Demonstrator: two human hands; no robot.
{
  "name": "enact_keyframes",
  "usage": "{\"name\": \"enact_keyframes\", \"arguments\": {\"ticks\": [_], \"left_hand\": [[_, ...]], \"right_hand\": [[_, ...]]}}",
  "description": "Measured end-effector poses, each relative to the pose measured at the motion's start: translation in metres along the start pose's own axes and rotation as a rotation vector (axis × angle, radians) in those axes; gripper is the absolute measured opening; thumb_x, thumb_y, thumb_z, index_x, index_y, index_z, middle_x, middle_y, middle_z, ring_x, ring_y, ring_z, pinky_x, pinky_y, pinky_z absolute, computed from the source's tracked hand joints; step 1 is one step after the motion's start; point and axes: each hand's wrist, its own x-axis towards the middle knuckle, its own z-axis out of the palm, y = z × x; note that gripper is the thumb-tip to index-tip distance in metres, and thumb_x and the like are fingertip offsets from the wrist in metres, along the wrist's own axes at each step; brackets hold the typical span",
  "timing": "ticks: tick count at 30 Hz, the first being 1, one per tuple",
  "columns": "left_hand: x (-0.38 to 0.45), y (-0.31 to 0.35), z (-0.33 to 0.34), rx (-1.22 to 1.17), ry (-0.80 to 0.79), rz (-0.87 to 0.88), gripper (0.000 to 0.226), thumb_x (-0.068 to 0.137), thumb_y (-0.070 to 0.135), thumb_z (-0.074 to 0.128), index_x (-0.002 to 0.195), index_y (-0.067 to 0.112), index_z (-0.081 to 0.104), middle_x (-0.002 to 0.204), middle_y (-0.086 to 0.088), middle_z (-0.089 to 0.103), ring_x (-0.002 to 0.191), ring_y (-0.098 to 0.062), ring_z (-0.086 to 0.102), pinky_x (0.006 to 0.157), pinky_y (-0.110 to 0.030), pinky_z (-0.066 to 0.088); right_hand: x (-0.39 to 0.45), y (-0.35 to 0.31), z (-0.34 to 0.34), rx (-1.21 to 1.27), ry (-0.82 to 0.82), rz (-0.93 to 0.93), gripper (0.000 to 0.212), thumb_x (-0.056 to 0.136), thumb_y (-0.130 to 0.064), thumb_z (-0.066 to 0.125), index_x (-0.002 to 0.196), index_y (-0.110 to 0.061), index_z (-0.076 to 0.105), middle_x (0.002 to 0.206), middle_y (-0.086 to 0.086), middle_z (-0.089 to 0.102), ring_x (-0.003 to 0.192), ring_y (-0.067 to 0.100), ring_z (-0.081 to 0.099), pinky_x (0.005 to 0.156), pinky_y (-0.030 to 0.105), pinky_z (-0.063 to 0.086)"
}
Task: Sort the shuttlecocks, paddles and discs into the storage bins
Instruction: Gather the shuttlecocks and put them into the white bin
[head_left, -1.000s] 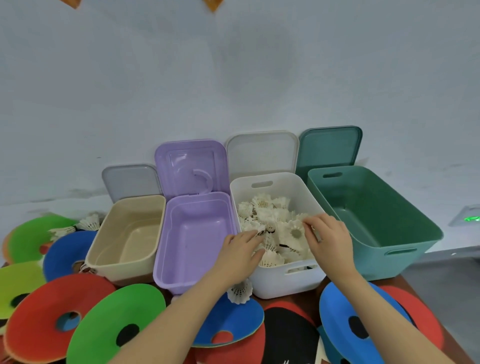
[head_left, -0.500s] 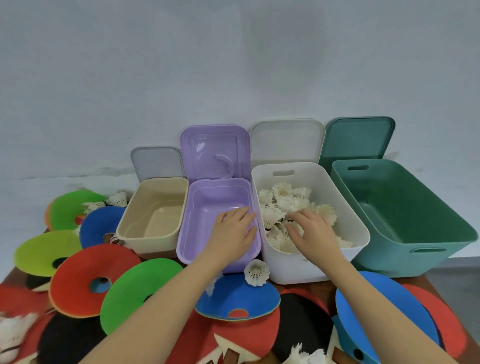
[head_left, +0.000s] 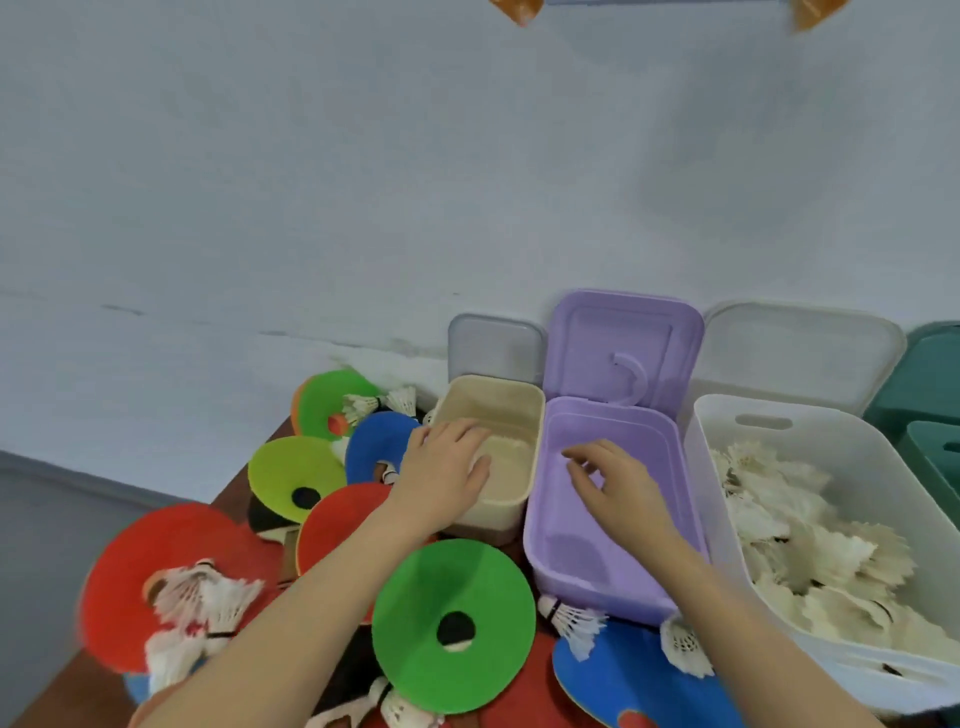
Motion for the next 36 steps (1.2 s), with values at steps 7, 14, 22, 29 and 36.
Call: {"name": "enact_keyframes", "arguments": {"ticks": [7,14,22,29,36], "left_hand": [[0.009,-0.118,-0.011,-0.009,0.0,-0.129,0.046,0.089,0.035,0.035,0.129,0.021,0.053,0.133,0.005,0.051,0.124,-0.017,0.043,0.097,-0.032,0.022],[0.042,-0.225,0.001,-0.031,-0.049,-0.158,0.04,0.096,0.031,0.041,0.135,0.022,0.046,0.14,0.005,0.044,0.13,-0.016,0.036,0.104,-0.033,0.019],[0.096,-0.302,0.039,-0.047,-0.18,-0.205,0.038,0.097,0.033,0.039,0.132,0.02,0.048,0.136,0.0,0.046,0.128,-0.02,0.037,0.102,-0.034,0.02],[0.133,-0.328,0.092,-0.062,-0.354,-0.228,0.051,0.097,0.038,0.037,0.145,0.023,0.027,0.151,-0.008,0.028,0.137,-0.026,0.025,0.109,-0.039,0.02],[0.142,-0.34,0.125,-0.013,-0.363,-0.243,0.049,0.094,0.04,0.044,0.139,0.023,0.035,0.13,-0.007,0.045,0.118,-0.031,0.039,0.096,-0.04,0.033]], "right_hand": [[0.071,-0.065,0.082,0.023,-0.07,-0.028,0.017,0.089,-0.018,0.058,0.102,-0.019,0.068,0.088,-0.008,0.061,0.08,0.008,0.056,0.07,0.023,0.04],[0.141,-0.103,0.149,-0.025,-0.145,-0.052,0.021,0.093,-0.023,0.053,0.109,-0.02,0.064,0.092,-0.015,0.052,0.084,0.002,0.048,0.066,0.007,0.031],[0.222,-0.097,0.239,-0.118,-0.37,0.065,0.042,0.095,-0.035,0.047,0.135,-0.022,0.045,0.131,0.002,0.048,0.117,0.021,0.048,0.097,0.036,0.042],[0.266,-0.068,0.3,-0.155,-0.53,0.17,0.053,0.095,-0.042,0.042,0.144,-0.027,0.028,0.147,0.008,0.033,0.129,0.028,0.04,0.105,0.041,0.036],[0.269,-0.057,0.323,-0.086,-0.489,0.123,0.048,0.092,-0.033,0.054,0.138,-0.021,0.043,0.142,0.005,0.036,0.124,0.023,0.044,0.102,0.035,0.038]]}}
